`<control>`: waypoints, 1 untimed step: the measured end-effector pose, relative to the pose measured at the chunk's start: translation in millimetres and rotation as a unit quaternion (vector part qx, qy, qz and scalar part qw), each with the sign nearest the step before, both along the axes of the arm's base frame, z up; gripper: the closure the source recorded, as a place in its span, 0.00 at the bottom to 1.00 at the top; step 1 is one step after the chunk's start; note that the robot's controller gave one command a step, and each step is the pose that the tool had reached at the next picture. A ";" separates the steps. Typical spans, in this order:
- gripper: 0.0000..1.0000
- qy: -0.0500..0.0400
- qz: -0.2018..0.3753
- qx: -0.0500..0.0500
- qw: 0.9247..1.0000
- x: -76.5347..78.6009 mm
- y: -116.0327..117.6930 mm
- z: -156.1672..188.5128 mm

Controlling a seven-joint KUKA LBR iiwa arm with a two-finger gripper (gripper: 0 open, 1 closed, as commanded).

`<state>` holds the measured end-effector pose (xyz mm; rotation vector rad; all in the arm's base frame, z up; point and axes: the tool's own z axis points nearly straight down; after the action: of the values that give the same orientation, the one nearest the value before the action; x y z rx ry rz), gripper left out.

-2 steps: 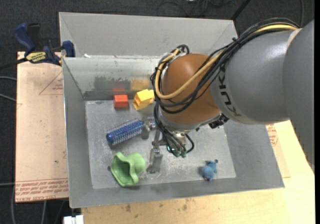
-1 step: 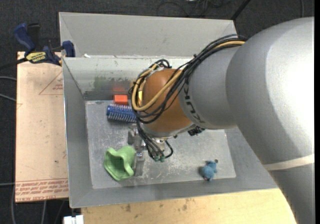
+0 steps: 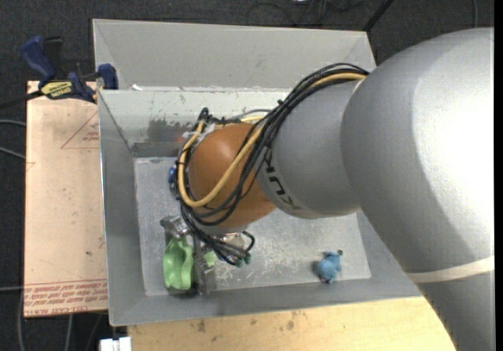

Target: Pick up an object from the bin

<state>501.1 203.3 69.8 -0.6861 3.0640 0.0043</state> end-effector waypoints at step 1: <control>1.00 -0.001 -0.002 0.000 1.000 1.7 -1.5 2.1</control>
Offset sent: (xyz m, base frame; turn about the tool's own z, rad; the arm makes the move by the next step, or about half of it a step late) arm 0.0000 0.0000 0.0000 0.0000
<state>502.8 201.8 71.9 -0.6786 3.0634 0.0035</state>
